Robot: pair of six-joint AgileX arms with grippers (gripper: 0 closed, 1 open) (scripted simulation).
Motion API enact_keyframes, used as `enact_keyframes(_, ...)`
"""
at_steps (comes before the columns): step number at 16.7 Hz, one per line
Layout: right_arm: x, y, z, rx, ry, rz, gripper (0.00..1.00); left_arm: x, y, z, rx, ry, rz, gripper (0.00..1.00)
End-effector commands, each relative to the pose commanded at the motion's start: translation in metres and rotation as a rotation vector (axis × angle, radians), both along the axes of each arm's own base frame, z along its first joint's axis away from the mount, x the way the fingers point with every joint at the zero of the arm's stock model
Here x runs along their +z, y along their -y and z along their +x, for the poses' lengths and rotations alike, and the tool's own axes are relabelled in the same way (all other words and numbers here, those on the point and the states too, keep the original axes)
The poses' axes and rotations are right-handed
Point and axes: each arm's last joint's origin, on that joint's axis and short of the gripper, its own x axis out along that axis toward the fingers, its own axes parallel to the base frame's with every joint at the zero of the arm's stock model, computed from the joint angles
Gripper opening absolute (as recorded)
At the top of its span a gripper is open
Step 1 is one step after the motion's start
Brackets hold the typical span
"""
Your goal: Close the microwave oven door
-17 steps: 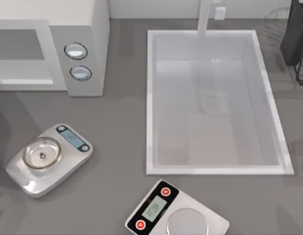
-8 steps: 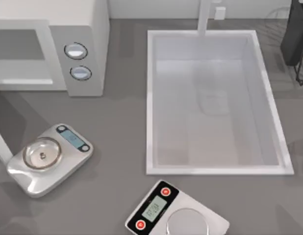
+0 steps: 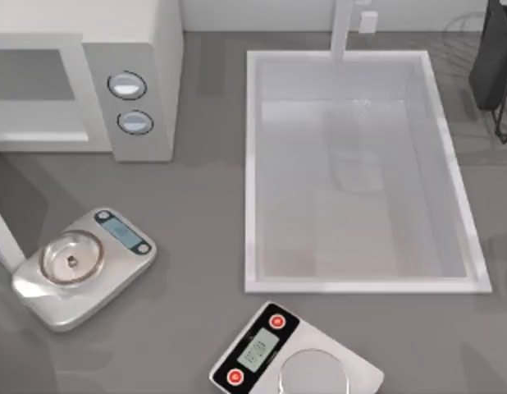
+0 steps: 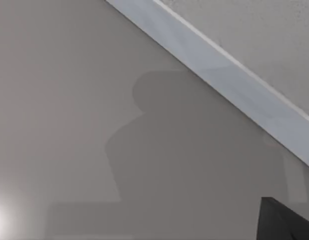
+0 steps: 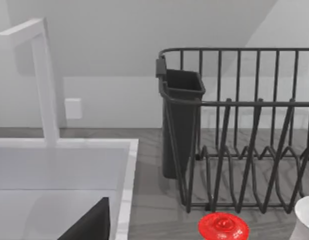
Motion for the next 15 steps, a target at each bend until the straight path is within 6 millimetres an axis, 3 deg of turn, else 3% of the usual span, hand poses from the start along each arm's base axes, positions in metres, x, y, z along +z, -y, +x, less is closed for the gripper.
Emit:
enact_keyframes(5, 0.000, 0.000, 0.000, 0.000, 0.000, 0.000, 1.00, -0.001, 0.012, 0.003, 0.006, -0.014, -0.004, 0.00)
enact_keyframes(12, 0.000, 0.000, 0.000, 0.000, 0.000, 0.000, 1.00, 0.004, 0.080, 0.006, -0.016, 0.001, -0.001, 0.00)
enact_keyframes(15, 0.000, 0.000, 0.000, 0.000, 0.000, 0.000, 1.00, 0.001, 0.097, 0.000, -0.004, 0.000, -0.003, 0.00)
